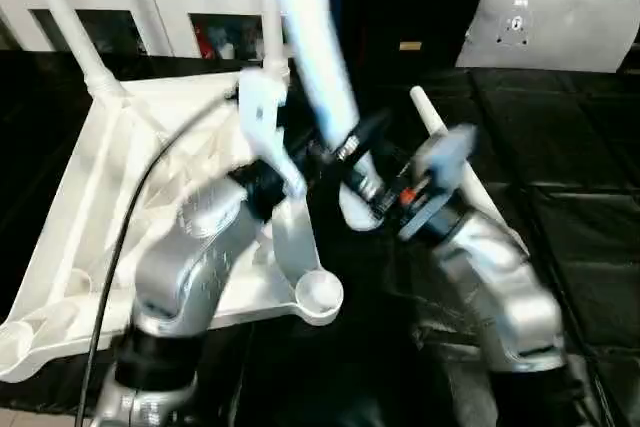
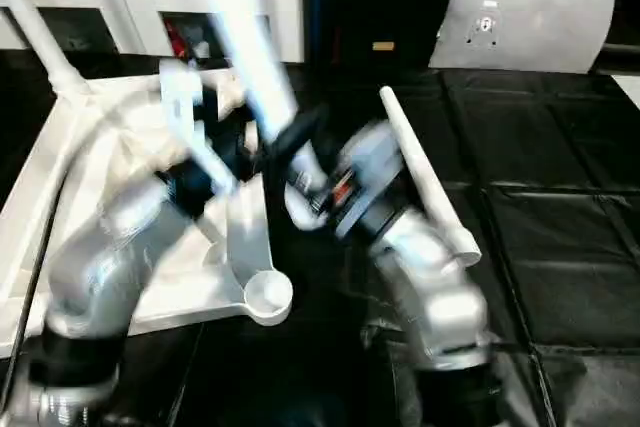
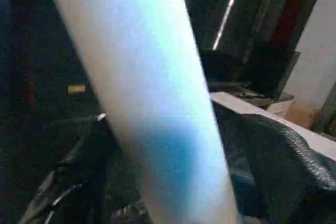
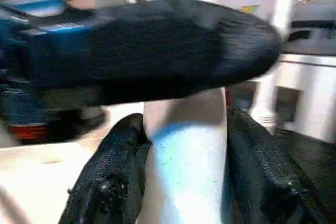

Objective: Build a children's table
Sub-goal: Pick table leg

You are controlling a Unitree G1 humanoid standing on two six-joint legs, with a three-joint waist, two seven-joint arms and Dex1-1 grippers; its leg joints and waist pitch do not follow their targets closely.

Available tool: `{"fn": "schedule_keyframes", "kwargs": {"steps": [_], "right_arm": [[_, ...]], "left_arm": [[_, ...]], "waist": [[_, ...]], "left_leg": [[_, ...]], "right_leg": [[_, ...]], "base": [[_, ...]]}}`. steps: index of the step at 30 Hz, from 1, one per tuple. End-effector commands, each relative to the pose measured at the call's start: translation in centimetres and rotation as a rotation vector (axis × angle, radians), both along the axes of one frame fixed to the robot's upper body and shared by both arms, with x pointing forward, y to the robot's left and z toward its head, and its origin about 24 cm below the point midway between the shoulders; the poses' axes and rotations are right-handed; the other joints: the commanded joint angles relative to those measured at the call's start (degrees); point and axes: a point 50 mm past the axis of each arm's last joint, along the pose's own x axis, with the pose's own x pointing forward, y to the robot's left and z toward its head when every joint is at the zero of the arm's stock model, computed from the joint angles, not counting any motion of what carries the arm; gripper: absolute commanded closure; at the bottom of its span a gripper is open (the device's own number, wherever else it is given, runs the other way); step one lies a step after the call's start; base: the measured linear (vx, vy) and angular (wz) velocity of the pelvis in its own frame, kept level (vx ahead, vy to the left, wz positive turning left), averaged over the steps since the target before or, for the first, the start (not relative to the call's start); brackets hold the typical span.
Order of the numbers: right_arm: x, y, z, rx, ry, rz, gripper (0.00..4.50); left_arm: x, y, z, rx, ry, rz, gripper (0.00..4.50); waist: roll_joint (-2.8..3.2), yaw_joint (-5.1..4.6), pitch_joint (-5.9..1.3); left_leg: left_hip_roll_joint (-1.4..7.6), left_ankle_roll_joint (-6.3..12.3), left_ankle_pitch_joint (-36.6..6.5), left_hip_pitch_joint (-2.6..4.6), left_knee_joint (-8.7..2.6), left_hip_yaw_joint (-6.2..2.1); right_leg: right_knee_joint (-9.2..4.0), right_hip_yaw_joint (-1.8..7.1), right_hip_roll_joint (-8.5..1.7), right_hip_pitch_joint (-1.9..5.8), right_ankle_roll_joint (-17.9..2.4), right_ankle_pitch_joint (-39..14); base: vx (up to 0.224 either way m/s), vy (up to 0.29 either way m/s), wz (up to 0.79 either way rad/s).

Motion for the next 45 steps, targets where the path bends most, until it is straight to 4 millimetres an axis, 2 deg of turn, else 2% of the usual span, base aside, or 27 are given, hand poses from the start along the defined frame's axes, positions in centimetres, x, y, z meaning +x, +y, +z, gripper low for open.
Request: {"fn": "schedule_keyframes", "kwargs": {"steps": [1, 3, 6, 8, 11, 16, 22, 26, 31, 37, 38, 40, 45], "right_arm": [[0.4, -0.3, 0.1, 0.013, -0.037, -0.058, 2.6], [0.6, -0.2, -0.3, 0.014, -0.067, -0.087, 2.6], [0.6, -0.1, -0.5, 0.017, -0.075, -0.085, 2.6], [0.5, 0.1, -0.6, 0.016, -0.084, -0.077, 2.6], [0.5, 0.2, -0.8, 0.018, -0.093, -0.071, 2.6], [0.4, 0.4, -1.0, 0.007, -0.118, -0.061, 2.6], [0.3, 0.6, -1.1, -0.002, -0.135, -0.052, 2.6], [0.4, 0.6, -1.1, -0.004, -0.142, -0.051, 2.6], [0.4, 0.7, -1.2, -0.01, -0.146, -0.042, 2.6], [0.5, 0.9, -1.2, -0.014, -0.151, -0.034, 2.6], [0.5, 0.9, -1.2, -0.014, -0.151, -0.034, 2.6], [0.5, 0.9, -1.2, -0.018, -0.152, -0.032, 2.6], [0.7, 0.8, -1.3, -0.035, -0.15, -0.029, 2.6]], "left_arm": [[-0.2, -0.3, 0.3, -0.006, -0.024, 0.001, 1.19], [-0.4, -0.5, -0.1, -0.001, -0.056, 0.009, 1.21], [-0.5, -0.6, -0.3, 0.008, -0.07, 0.008, 1.64], [-0.5, -0.6, -0.7, 0.04, -0.075, 0.009, 1.71], [-0.4, -0.5, -1.1, 0.07, -0.079, 0.011, 2.07], [0.1, -0.6, -1.6, 0.117, -0.092, 0.017, 2.36], [0.5, -1.0, -1.7, -0.006, 0.028, -0.005, 2.44], [0.4, -1.2, -1.7, -0.063, 0.07, -0.034, 2.48], [0.3, -1.5, -1.3, -0.168, 0.14, -0.068, 2.55], [0.2, -1.6, -1.2, -0.132, 0.122, -0.078, 2.58], [0.2, -1.6, -1.2, -0.139, 0.127, -0.076, 2.6], [0.3, -1.4, -1.1, -0.149, 0.123, -0.057, 2.6], [0.5, -1.3, -0.8, -0.138, 0.101, -0.044, 2.6]], "waist": [[-0.14, -0.21, -4.04], [-0.23, -0.38, -3.93], [-0.09, -0.72, -3.99], [-0.07, -0.77, -3.97], [-0.02, -0.89, -3.83], [0.04, -0.93, -3.85], [0.05, -0.87, -3.83], [0.01, -0.88, -3.7], [-0.03, -0.89, -3.69], [-0.08, -0.94, -3.59], [-0.56, -0.97, -3.85], [-0.25, -0.87, -3.77], [-0.29, -0.85, -3.98]], "left_leg": [[3.47, 2.26, -3.9, 0.31, -3.99, -0.83], [3.51, 2.77, -4.5, 0.2, -4.03, -0.88], [3.52, 3.53, -4.1, 0.21, -3.99, -0.9], [3.52, 4.06, -4.2, 0.22, -3.99, -0.92], [3.56, 4.33, -4.6, 0.23, -4.06, -0.91], [3.65, 4.07, -5.2, 0.32, -4.11, -0.93], [3.59, 4.13, -4.8, 0.27, -4.02, -0.83], [3.57, 4.5, -5.9, 0.27, -4.08, -0.83], [3.6, 4.54, -5.9, 0.25, -4.09, -0.83], [3.62, 4.79, -6.5, 0.23, -4.2, -0.86], [3.67, 4.83, -6.3, 0.31, -4.15, -0.8], [3.65, 4.91, -5.7, 0.22, -4.15, -0.84], [3.6, 5.3, -4.7, 0.23, -4.0, -0.78]], "right_leg": [[-4.61, 3.22, -5.27, 3.04, -12.8, -0.3], [-4.73, 3.2, -5.33, 3.13, -12.7, -0.8], [-4.63, 3.16, -5.29, 3.16, -12.7, 0.0], [-4.59, 3.15, -5.27, 3.18, -12.8, 0.5], [-4.69, 3.13, -5.24, 3.08, -13.0, 0.0], [-4.61, 3.15, -5.26, 3.06, -13.3, 0.2], [-4.4, 3.14, -5.32, 3.17, -14.5, 1.7], [-4.7, 3.16, -5.3, 3.1, -14.5, -0.6], [-4.79, 3.16, -5.24, 3.04, -14.4, -1.1], [-4.96, 3.17, -5.27, 3.03, -13.9, -2.2], [-4.98, 3.17, -5.29, 3.13, -13.8, -2.2], [-4.87, 3.15, -5.3, 3.06, -13.9, -2.0], [-4.75, 3.14, -5.28, 3.14, -14.0, -0.7]], "base": [[0.0, 0.0, 0.0], [0.0, 0.0, 0.0], [0.0, 0.0, 0.0], [0.0, 0.0, 0.0], [0.0, 0.0, 0.0], [0.0, 0.0, 0.0], [0.0, 0.0, 0.0], [0.0, 0.0, 0.0], [0.0, 0.0, 0.0], [0.0, 0.0, 0.0], [0.0, 0.0, 0.0], [0.0, 0.0, 0.0], [0.0, 0.0, 0.0]]}}
